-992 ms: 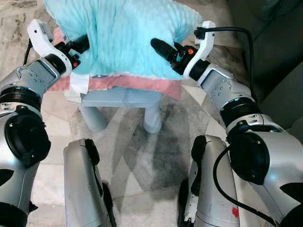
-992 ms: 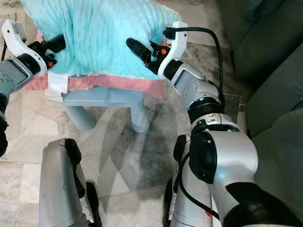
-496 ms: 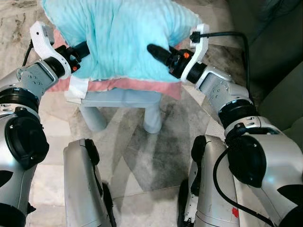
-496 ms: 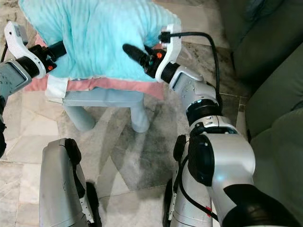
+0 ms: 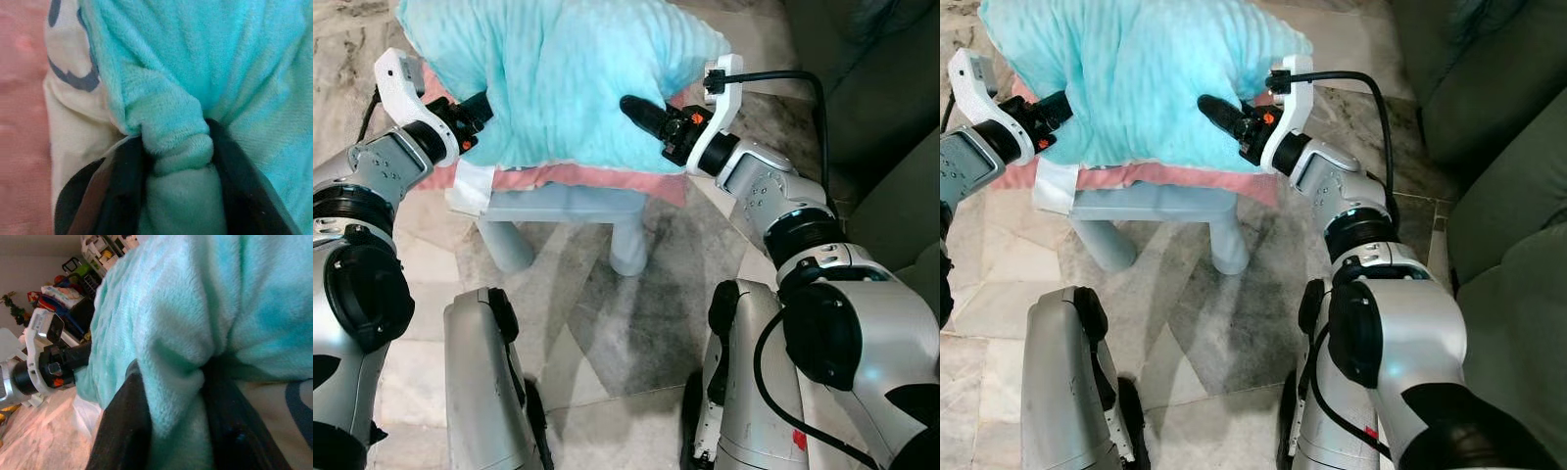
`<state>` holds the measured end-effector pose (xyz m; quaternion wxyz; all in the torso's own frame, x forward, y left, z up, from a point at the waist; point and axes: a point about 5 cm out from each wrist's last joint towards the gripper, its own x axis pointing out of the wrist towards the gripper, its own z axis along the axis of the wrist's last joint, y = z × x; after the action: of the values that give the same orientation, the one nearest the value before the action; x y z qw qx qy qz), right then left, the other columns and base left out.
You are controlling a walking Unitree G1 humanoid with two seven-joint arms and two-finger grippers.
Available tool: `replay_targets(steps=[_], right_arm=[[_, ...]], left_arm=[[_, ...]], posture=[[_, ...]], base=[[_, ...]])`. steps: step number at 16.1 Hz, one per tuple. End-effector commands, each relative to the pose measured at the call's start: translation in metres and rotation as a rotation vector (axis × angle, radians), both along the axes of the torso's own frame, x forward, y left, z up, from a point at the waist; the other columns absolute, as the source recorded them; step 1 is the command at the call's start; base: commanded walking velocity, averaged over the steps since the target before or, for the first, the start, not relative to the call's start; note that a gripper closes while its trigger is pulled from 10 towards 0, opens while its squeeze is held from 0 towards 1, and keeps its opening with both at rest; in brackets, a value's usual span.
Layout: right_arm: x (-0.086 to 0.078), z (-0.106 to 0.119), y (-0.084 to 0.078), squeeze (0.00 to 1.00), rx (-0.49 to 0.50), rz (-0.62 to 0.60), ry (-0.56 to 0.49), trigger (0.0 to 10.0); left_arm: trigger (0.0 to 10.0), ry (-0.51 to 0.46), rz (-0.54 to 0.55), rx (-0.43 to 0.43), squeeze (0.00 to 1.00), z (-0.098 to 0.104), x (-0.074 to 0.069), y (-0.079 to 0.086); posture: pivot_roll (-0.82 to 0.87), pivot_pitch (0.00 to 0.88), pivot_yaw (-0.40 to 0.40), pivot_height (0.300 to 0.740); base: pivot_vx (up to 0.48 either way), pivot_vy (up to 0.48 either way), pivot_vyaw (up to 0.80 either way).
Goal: Move the pillow to the sofa
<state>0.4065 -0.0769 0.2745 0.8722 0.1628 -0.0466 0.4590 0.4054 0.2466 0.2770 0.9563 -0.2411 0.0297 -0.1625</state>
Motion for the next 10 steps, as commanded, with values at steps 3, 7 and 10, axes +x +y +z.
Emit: replay_targets(steps=[3, 7, 10], right_arm=[[-0.002, -0.005, 0.005, 0.00, -0.024, -0.008, -0.035, 0.0], [-0.004, -0.010, 0.007, 0.00, -0.036, -0.068, -0.086, 0.0], [-0.009, -0.009, 0.005, 0.00, -0.050, -0.135, -0.179, 0.0]], left_arm=[[0.0, 0.053, 0.052, 0.116, 0.00, -0.023, -0.001, 0.004], [0.0, -0.004, 0.241, 0.231, 0.00, -0.043, -0.004, 0.018], [0.0, -0.124, 0.290, 0.247, 0.00, -0.045, -0.008, 0.019]], posture=[[0.03, 0.312, -0.052, 0.385], [0.01, 0.244, -0.050, 0.385], [0.01, 0.182, -0.042, 0.385]], base=[[0.000, 0.000, 0.00], [0.000, 0.000, 0.00], [0.000, 0.000, 0.00]])
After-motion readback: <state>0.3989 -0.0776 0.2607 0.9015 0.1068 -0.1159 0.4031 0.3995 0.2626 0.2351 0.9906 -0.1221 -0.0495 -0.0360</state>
